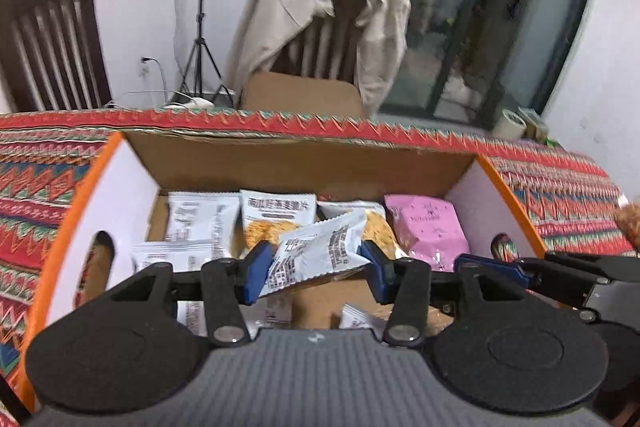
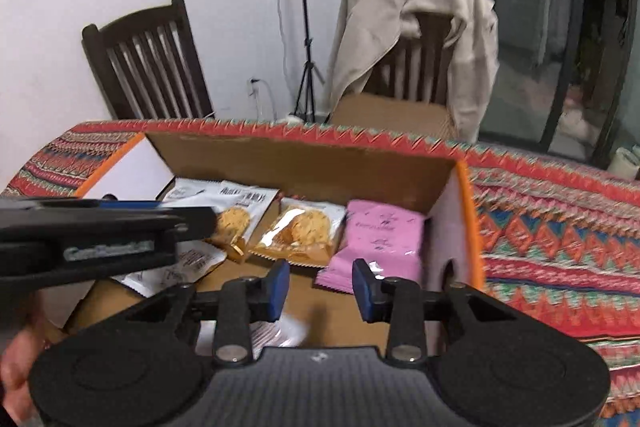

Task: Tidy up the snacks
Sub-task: 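Carry both white packets into the box and open both grippers, then withdraw both tools from the box back toward the snack pile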

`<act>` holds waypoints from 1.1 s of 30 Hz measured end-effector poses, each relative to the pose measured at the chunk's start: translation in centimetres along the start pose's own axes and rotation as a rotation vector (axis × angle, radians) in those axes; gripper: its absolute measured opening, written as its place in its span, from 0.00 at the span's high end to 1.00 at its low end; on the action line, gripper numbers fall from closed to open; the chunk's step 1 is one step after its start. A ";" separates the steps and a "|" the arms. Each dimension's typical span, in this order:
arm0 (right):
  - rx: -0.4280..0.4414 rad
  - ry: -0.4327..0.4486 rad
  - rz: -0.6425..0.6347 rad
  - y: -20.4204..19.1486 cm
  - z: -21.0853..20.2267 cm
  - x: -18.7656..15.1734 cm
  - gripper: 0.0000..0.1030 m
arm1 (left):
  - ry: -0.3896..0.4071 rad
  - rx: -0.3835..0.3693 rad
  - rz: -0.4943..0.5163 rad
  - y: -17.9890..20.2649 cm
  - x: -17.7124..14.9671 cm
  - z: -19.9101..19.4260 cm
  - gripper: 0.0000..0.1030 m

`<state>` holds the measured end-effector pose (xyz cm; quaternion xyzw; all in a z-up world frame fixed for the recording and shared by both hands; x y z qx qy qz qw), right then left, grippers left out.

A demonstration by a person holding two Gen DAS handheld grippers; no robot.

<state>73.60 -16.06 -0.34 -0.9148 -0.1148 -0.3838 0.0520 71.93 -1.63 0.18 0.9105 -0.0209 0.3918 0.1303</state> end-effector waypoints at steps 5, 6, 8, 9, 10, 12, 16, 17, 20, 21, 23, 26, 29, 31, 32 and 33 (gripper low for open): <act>-0.009 0.009 -0.048 -0.1 -0.1 -0.5 0.63 | 0.005 -0.016 0.015 -0.4 -0.4 -0.3 0.28; -0.024 0.011 -0.062 0.0 -0.4 -0.5 0.60 | 0.008 -0.012 0.013 -0.6 -0.4 -0.8 0.27; -0.048 0.013 -0.084 0.4 -1.2 -0.4 0.56 | 0.017 -0.003 0.018 -0.7 -0.3 -1.7 0.27; -0.053 0.015 -0.090 0.7 -1.7 -0.4 0.55 | 0.025 -0.002 0.020 -0.8 -0.3 -2.5 0.25; -0.054 0.018 -0.092 1.0 -2.2 -0.3 0.55 | 0.033 0.001 0.020 -0.9 -0.3 -3.6 0.24; -0.058 0.037 -0.092 1.5 -4.2 -0.2 0.53 | 0.048 0.003 0.036 -1.2 -0.5 -6.2 0.24; -0.049 0.098 -0.099 2.6 -9.6 -0.2 0.47 | 0.091 0.017 0.096 -1.2 -1.8 -12.7 0.15; -0.048 0.116 -0.108 2.7 -11.3 -0.3 0.46 | 0.107 0.023 0.109 -1.1 -2.4 -14.4 0.15; -0.039 0.161 -0.139 3.1 -16.5 -1.5 0.32 | 0.148 0.030 0.160 -0.5 -5.3 -20.0 0.11; -0.037 0.171 -0.152 3.2 -18.1 -2.2 0.30 | 0.158 0.031 0.176 -0.2 -6.5 -21.8 0.09; -0.039 0.196 -0.180 3.3 -21.5 -3.9 0.27 | 0.182 0.025 0.210 0.3 -8.9 -25.3 0.07; -0.048 0.247 -0.203 3.5 -26.2 -6.9 0.17 | 0.228 0.002 0.226 0.9 -12.9 -30.2 0.03; -0.057 0.295 -0.208 3.6 -30.2 -10.2 0.16 | 0.254 -0.011 0.214 1.2 -16.3 -33.7 0.02; -0.051 0.312 -0.195 3.6 -32.6 -12.6 0.15 | 0.283 0.019 0.206 1.4 -18.9 -35.9 0.01; -0.044 0.320 -0.185 3.5 -33.6 -13.9 0.14 | 0.298 0.036 0.202 1.6 -20.1 -36.8 0.01; -0.036 0.325 -0.178 3.4 -34.6 -15.1 0.14 | 0.313 0.052 0.199 1.8 -21.6 -37.7 0.01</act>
Point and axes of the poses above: each gripper's, at about its wrist camera, not at the fingertips, and z roughly the way its jaws point, y to its right, x to its top, the point moved 2 cm from there along z, roughly the way its jaws point, and after that the axes turned 7 degrees about -x, right-handed, at the moved point
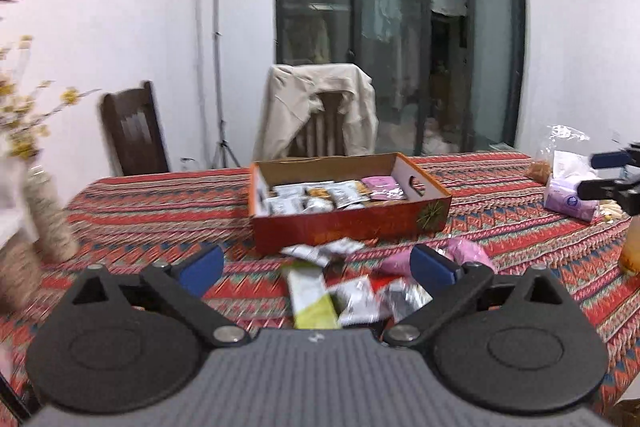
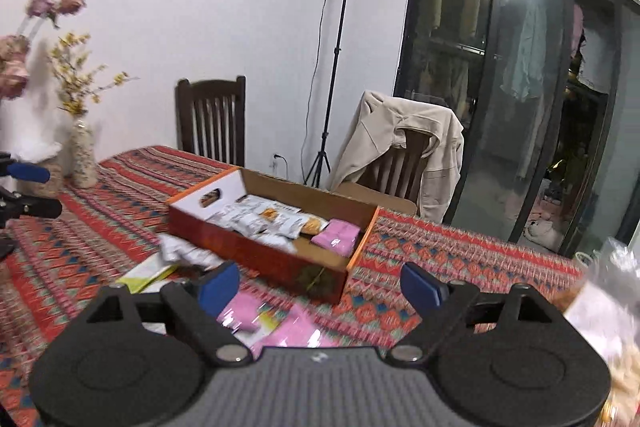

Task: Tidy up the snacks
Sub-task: 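Withdraw both tools from the box back toward the snack pile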

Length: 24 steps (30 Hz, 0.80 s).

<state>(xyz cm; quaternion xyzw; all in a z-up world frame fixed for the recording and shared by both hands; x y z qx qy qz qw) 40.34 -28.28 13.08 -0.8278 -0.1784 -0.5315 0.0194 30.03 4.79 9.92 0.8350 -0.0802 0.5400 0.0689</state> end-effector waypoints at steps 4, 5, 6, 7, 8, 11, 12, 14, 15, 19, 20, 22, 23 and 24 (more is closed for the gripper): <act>0.013 0.032 0.029 -1.5 -5.0 -3.9 0.09 | 0.025 -0.007 -0.055 1.3 -4.0 -3.7 0.00; 0.009 0.040 0.040 -1.9 -6.0 -4.8 0.09 | 0.031 -0.007 -0.067 1.9 -5.1 -4.5 0.00; 0.004 0.045 0.048 -2.4 -7.0 -5.9 0.09 | 0.037 -0.001 -0.076 1.9 -5.9 -5.3 0.00; -0.004 0.046 0.058 -2.7 -7.8 -6.8 0.09 | 0.046 0.016 -0.092 2.3 -6.7 -6.0 0.00; -0.015 0.044 0.066 -3.1 -8.4 -7.7 0.09 | 0.052 0.030 -0.106 2.6 -7.5 -6.7 0.00; -0.052 0.035 0.083 -4.4 -10.2 -10.7 0.09 | 0.025 0.042 -0.121 3.5 -9.5 -7.5 0.00; -0.059 0.027 0.096 -4.8 -10.5 -11.6 0.09 | 0.012 0.046 -0.118 3.7 -10.0 -7.6 0.00; -0.057 0.005 0.134 -5.3 -10.8 -13.5 0.09 | -0.005 0.058 -0.114 3.8 -10.6 -7.9 0.00; -0.051 -0.006 0.149 -5.3 -10.9 -14.4 0.09 | -0.012 0.059 -0.119 3.6 -10.8 -7.9 0.00; -0.064 -0.050 0.150 -5.9 -10.9 -16.6 0.09 | -0.015 0.063 -0.131 3.5 -10.9 -8.3 0.00; -0.068 -0.050 0.145 -6.0 -11.0 -16.8 0.09 | -0.012 0.061 -0.132 3.5 -10.8 -8.3 0.00; -0.067 -0.046 0.155 -6.0 -11.2 -17.0 0.09 | -0.009 0.061 -0.139 3.3 -10.7 -8.2 0.00; -0.065 -0.045 0.164 -6.0 -11.3 -17.1 0.09 | -0.011 0.063 -0.142 3.3 -10.7 -8.1 0.00; -0.064 -0.044 0.170 -5.9 -11.2 -17.1 0.09 | -0.012 0.067 -0.145 3.3 -10.6 -8.0 0.00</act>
Point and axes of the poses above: each gripper's, at about its wrist camera, not at the fingertips, and z roughly the way its jaws point, y to its right, x to its top, the point moved 2 cm from there along z, roughly the way its jaws point, and after that the axes turned 7 degrees about -x, right-handed, at the moved point
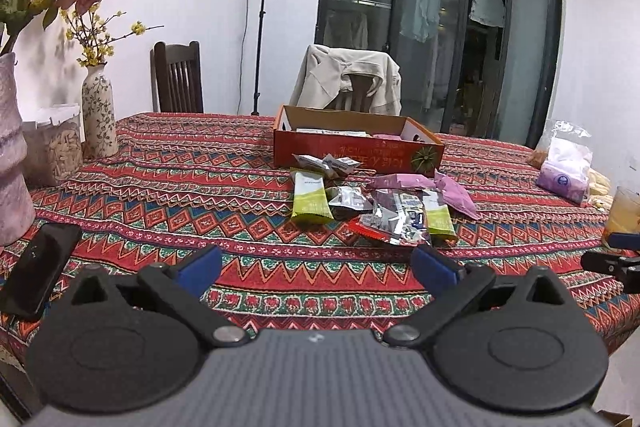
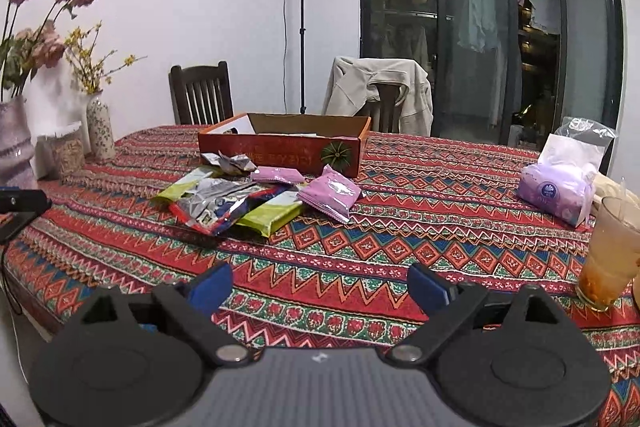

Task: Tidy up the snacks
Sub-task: 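Withdraw both tools from the box back toward the snack pile, then grasp a green-and-white bar with the left gripper while the right grasps a pink packet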

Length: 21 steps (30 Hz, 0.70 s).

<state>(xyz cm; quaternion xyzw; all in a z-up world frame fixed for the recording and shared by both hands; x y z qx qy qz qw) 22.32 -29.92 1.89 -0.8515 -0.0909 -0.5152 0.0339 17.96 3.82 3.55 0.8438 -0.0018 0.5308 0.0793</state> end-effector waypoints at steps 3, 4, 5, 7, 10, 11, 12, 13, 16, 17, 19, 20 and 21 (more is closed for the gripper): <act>-0.005 -0.005 0.003 0.1 0.4 0.0 0.09 | -0.012 0.002 -0.019 -0.4 0.1 0.9 0.00; -0.006 -0.009 0.008 0.2 0.7 0.1 0.09 | -0.018 0.001 -0.032 -0.6 0.2 1.4 0.00; -0.005 -0.014 0.016 0.3 1.0 0.2 0.09 | -0.025 0.003 -0.043 -0.8 0.3 1.9 0.00; -0.001 -0.024 0.031 0.4 1.7 0.3 0.09 | -0.034 0.011 -0.057 -1.2 0.5 3.0 0.00; -0.004 -0.042 0.041 0.6 3.2 0.7 0.09 | -0.058 0.019 -0.086 -1.9 1.0 5.2 0.01; -0.006 -0.045 0.040 0.6 3.7 0.9 0.09 | -0.068 0.022 -0.095 -2.2 1.2 6.0 0.01; -0.008 -0.049 0.045 0.7 4.3 1.1 0.09 | -0.075 0.020 -0.101 -2.4 1.5 6.9 0.01; -0.007 -0.053 0.055 0.8 5.0 1.3 0.09 | -0.079 0.016 -0.105 -2.7 1.9 7.9 0.02; -0.001 -0.080 0.099 1.3 7.5 1.7 0.09 | -0.089 -0.001 -0.109 -3.4 3.1 11.0 0.07; 0.001 -0.092 0.119 1.5 8.7 2.0 0.10 | -0.096 -0.005 -0.105 -3.6 3.5 12.1 0.09; 0.001 -0.111 0.145 1.8 10.8 2.4 0.11 | -0.121 -0.010 -0.086 -3.8 4.5 14.8 0.14; 0.004 -0.113 0.152 1.9 11.7 2.7 0.11 | -0.127 -0.017 -0.077 -3.9 4.9 15.9 0.14; 0.011 -0.111 0.158 1.8 12.5 3.1 0.11 | -0.140 -0.012 -0.075 -4.1 5.3 17.4 0.16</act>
Point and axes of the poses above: each gripper's, at about its wrist camera, not at the fingertips, and z roughly the way its jaws point, y to its right, x to its top, the point moved 2 cm from there along z, roughly the way its jaws point, and after that the axes turned 7 degrees about -x, right-handed, at the moved point
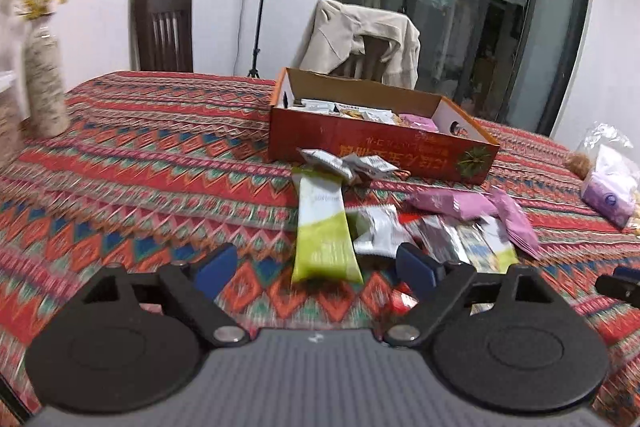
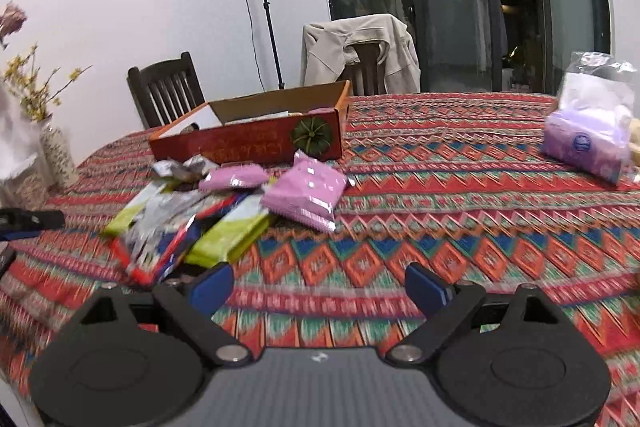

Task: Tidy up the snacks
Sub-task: 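Grasp a green-and-white bar with the left gripper while the right grasps a pink packet, then carry the green bar and pink packet into the box and open both grippers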

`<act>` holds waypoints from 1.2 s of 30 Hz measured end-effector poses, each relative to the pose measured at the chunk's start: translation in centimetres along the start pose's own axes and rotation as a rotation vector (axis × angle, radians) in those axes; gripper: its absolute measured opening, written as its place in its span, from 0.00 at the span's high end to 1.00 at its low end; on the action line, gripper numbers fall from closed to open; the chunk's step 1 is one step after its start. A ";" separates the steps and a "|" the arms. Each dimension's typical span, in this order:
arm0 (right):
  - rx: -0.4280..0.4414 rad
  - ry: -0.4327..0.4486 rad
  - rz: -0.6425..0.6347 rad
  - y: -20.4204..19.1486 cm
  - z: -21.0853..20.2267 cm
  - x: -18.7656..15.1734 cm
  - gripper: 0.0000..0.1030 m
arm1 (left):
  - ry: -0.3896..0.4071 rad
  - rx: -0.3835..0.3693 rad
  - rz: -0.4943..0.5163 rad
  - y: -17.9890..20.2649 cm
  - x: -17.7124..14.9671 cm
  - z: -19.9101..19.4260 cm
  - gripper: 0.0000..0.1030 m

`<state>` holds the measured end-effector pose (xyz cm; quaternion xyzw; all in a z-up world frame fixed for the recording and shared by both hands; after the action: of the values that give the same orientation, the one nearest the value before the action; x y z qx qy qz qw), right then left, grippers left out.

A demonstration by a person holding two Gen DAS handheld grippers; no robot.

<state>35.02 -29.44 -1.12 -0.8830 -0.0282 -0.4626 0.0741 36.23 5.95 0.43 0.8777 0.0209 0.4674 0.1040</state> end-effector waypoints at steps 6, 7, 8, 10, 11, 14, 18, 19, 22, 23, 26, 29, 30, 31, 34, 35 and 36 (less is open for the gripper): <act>0.028 0.006 0.040 -0.6 6.2 3.8 0.15 | -0.057 -0.017 0.013 -0.6 2.6 6.6 0.22; 0.037 0.001 0.059 -0.6 7.3 4.3 0.16 | -0.072 -0.018 0.012 -0.6 2.7 7.5 0.25; 0.047 -0.007 0.073 -0.6 8.3 4.8 0.16 | -0.084 -0.021 0.014 -0.7 2.7 8.4 0.25; 0.061 -0.034 0.102 -0.6 10.6 5.6 0.17 | -0.101 -0.028 0.017 -0.7 2.7 9.8 0.33; 0.069 -0.046 0.121 -0.6 11.9 5.9 0.20 | -0.101 -0.034 0.015 -0.7 2.7 10.3 0.34; 0.087 -0.089 0.176 -0.1 14.5 6.2 0.33 | -0.098 -0.053 0.000 -1.1 2.6 11.4 0.50; 0.108 -0.090 0.199 0.1 16.1 5.8 0.37 | -0.091 -0.055 -0.023 -1.9 2.4 12.1 0.56; 0.114 -0.088 0.200 0.1 16.3 5.6 0.38 | -0.089 -0.051 -0.033 -2.1 2.5 12.1 0.56; 0.127 -0.078 0.205 0.4 16.5 5.6 0.40 | -0.080 -0.050 -0.057 -2.8 2.5 12.0 0.59; 0.131 -0.075 0.215 0.6 16.5 5.6 0.40 | -0.082 -0.045 -0.053 -2.8 2.5 11.8 0.60; 0.112 -0.075 0.199 0.7 16.1 5.6 0.41 | -0.093 -0.027 -0.021 -2.4 2.0 10.6 0.63; 0.028 -0.066 0.105 -0.3 15.0 5.3 0.41 | -0.080 -0.003 0.007 -2.2 0.9 7.8 0.63; -0.005 -0.059 0.064 -0.6 14.5 5.1 0.41 | -0.067 0.010 0.011 -2.2 0.4 6.5 0.63; -0.022 -0.054 0.037 -0.8 13.9 4.8 0.41 | -0.057 0.029 0.009 -2.3 -0.2 5.1 0.63; -0.023 -0.062 0.001 -0.8 11.5 3.7 0.41 | -0.034 0.043 -0.028 -2.4 -1.6 1.0 0.63; -0.032 -0.056 -0.015 -0.7 10.4 3.3 0.41 | -0.027 0.038 -0.041 -2.3 -2.1 -0.3 0.63; -0.043 -0.051 -0.031 -0.7 9.3 2.8 0.41 | -0.023 0.034 -0.048 -2.2 -2.3 -1.2 0.63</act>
<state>44.12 -27.34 -3.96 -0.8954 -0.0338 -0.4415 0.0469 34.10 8.00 -1.31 0.8840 0.0485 0.4540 0.1004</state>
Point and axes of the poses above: each gripper's, at about its wrist camera, not at the fingertips, and z roughly the way its jaws point, y to its right, x to its top, the point moved 2 cm from there along z, roughly the way its jaws point, and after that the axes turned 7 degrees about -x, right-handed, at the moved point
